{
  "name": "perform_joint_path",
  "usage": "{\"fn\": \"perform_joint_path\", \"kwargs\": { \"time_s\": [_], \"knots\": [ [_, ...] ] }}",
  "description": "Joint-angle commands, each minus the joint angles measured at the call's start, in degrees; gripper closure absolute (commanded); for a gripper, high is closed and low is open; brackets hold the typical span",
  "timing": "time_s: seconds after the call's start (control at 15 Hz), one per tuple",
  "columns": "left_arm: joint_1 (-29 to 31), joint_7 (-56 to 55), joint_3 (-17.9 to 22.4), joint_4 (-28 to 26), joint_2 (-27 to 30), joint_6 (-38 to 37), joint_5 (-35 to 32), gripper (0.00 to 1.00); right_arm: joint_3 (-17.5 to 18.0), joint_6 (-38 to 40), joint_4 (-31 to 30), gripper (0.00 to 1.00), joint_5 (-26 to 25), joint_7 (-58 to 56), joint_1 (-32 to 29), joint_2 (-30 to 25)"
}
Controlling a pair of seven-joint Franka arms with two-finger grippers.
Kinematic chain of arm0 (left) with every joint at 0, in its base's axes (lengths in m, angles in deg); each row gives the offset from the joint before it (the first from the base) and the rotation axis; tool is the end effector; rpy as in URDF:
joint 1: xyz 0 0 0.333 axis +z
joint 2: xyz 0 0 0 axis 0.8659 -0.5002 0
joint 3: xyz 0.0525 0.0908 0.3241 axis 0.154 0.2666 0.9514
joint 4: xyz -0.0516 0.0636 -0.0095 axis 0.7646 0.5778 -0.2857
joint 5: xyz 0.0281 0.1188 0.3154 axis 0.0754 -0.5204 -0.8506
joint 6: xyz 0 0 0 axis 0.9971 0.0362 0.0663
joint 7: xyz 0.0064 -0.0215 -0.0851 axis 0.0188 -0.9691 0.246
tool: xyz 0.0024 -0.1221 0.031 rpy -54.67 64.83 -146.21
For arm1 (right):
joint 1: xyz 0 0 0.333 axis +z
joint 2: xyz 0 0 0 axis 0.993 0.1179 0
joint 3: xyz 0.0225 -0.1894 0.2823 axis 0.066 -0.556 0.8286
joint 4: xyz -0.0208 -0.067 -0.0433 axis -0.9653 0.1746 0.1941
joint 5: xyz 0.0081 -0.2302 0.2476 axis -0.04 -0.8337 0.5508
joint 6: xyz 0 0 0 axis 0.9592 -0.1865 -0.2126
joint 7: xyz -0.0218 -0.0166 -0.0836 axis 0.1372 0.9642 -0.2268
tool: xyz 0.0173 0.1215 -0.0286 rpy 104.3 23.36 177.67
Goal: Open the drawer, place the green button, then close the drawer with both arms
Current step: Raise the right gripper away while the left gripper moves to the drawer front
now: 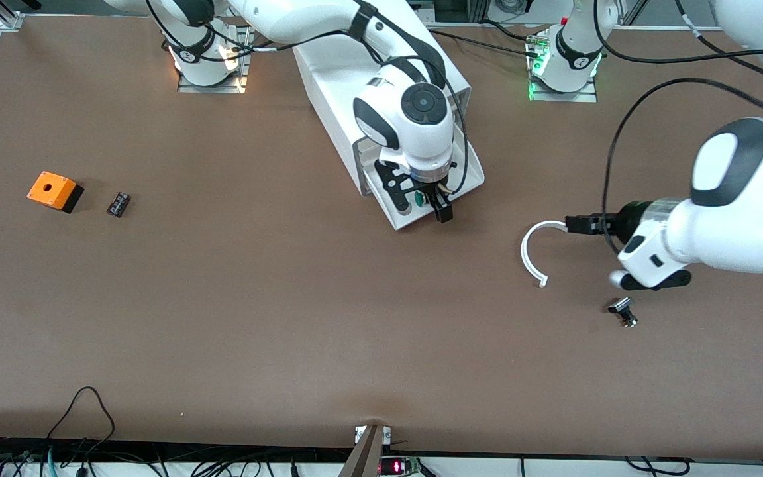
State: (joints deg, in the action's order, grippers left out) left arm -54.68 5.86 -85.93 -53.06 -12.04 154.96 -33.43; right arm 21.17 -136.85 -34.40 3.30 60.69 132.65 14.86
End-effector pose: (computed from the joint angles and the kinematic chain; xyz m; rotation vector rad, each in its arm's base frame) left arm 0.6043 -0.1067 0.4555 2.9026 0.1896 -0.6040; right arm 0.4841 0.5803 0.3689 -2.5128 1.5957 0.0321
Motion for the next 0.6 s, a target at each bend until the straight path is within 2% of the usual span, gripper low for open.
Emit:
{"fn": "perform_joint_path", "kwargs": {
  "time_s": [0.0,0.13,0.27,0.4,0.53],
  "knots": [
    [-1.26,-5.38,-0.45,-5.13,1.23,6.27,-1.80,0.00,0.78,2.84,-0.75,0.00,0.21,-3.40,-3.70,-4.24],
    [-3.62,-8.98,-0.45,-10.12,2.46,12.94,-2.06,0.02,0.69,6.61,-0.75,0.00,0.04,-5.51,-6.17,-6.09],
    [-4.25,-11.88,-0.71,-17.58,4.65,21.81,-2.76,0.02,0.95,9.77,-0.75,0.00,0.47,-11.38,-9.41,-8.02],
    [-6.43,-15.13,-0.80,-23.75,6.24,29.29,-2.85,0.02,1.04,13.03,-0.75,0.00,3.53,-19.02,-13.11,-9.08],
    [-9.51,-22.32,-0.80,-27.71,6.33,34.22,-2.94,0.07,0.87,14.97,-0.75,0.00,6.35,-26.48,-17.41,-11.01]
  ]
}}
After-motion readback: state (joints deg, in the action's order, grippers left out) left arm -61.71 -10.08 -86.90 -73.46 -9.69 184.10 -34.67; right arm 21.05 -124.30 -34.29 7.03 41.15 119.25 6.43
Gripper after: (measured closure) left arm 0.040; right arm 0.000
